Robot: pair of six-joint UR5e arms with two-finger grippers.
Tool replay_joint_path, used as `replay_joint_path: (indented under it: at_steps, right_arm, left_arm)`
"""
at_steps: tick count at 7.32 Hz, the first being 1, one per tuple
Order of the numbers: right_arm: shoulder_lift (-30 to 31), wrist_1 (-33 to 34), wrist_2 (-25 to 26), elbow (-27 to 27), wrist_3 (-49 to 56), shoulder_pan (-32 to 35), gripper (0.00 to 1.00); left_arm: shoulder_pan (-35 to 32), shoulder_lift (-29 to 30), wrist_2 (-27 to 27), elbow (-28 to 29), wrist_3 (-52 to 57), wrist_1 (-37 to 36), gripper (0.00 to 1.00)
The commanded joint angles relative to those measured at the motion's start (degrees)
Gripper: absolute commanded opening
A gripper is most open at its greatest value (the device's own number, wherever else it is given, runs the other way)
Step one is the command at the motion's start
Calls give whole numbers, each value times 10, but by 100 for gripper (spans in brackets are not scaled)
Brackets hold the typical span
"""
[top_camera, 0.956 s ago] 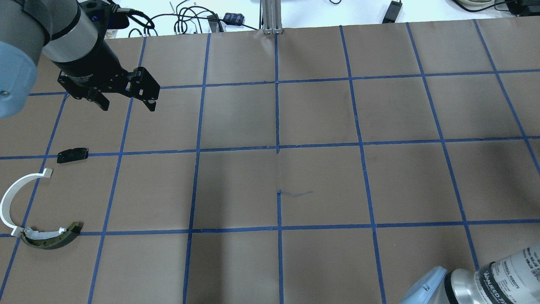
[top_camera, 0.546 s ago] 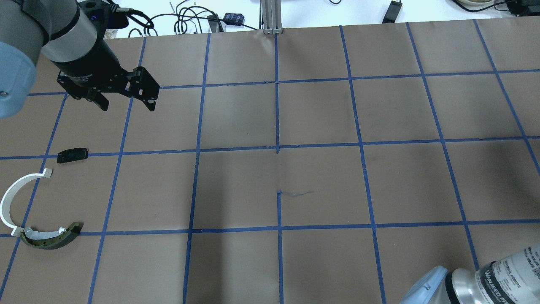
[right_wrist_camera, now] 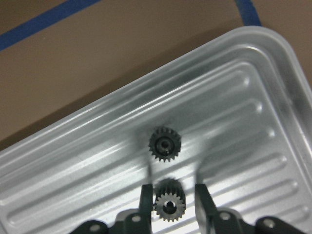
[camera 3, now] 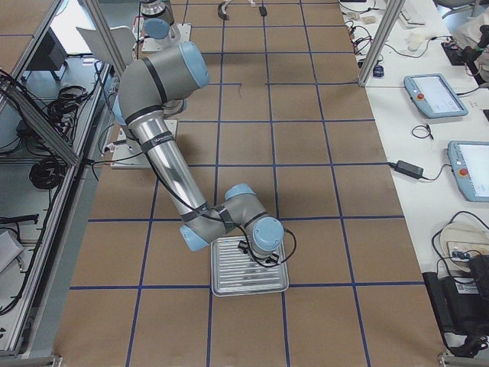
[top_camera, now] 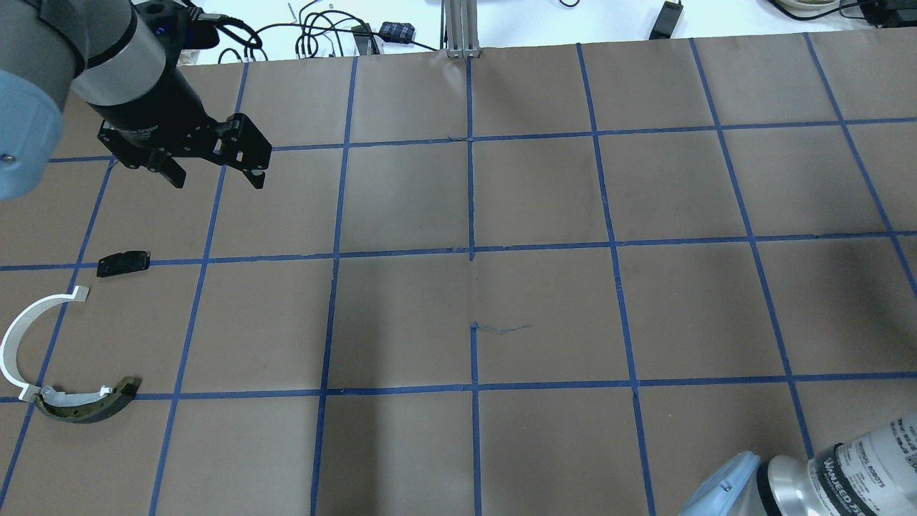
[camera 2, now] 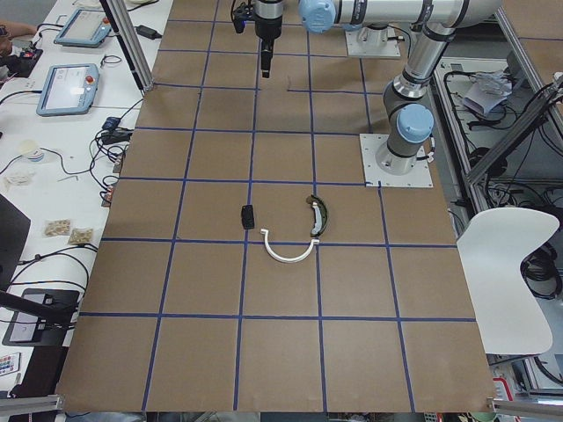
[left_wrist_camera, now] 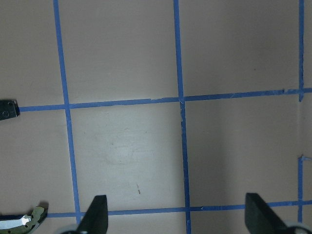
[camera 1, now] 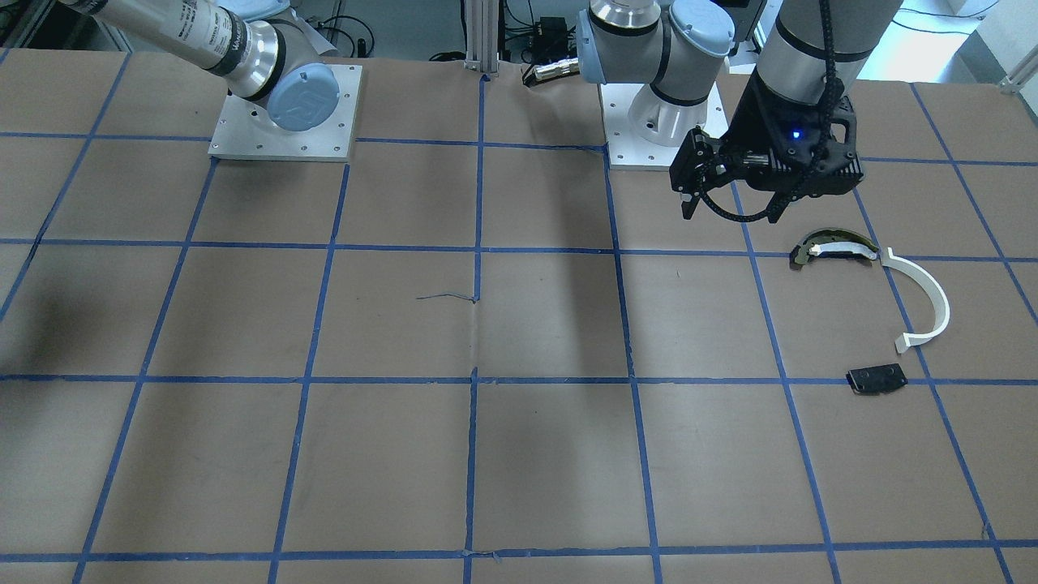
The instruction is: Place bearing gear from tray to pile
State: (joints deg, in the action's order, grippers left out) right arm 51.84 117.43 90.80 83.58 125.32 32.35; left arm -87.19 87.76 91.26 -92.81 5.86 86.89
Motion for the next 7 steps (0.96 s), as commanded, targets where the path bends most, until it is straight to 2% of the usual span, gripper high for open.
replay_joint_path:
  at_steps: [1,2,4,6,7]
  right_arm:
    - [0,0,2,0,0,0,33]
    - [0,0,2,0,-1,0,30]
    - [6,2,5,-2,-9,0,18]
    - [48,-11,12,-2,-37,5,15]
    - [79,-45,4,-3,-65,16,15]
  left_arm:
    - [0,0,2,1,3,0,100]
    - [0,0,2,1,3,0,100]
    - [0,-1,2,1,3,0,100]
    - [0,-2,2,1,3,0,100]
    - [0,-3,2,1,3,0,100]
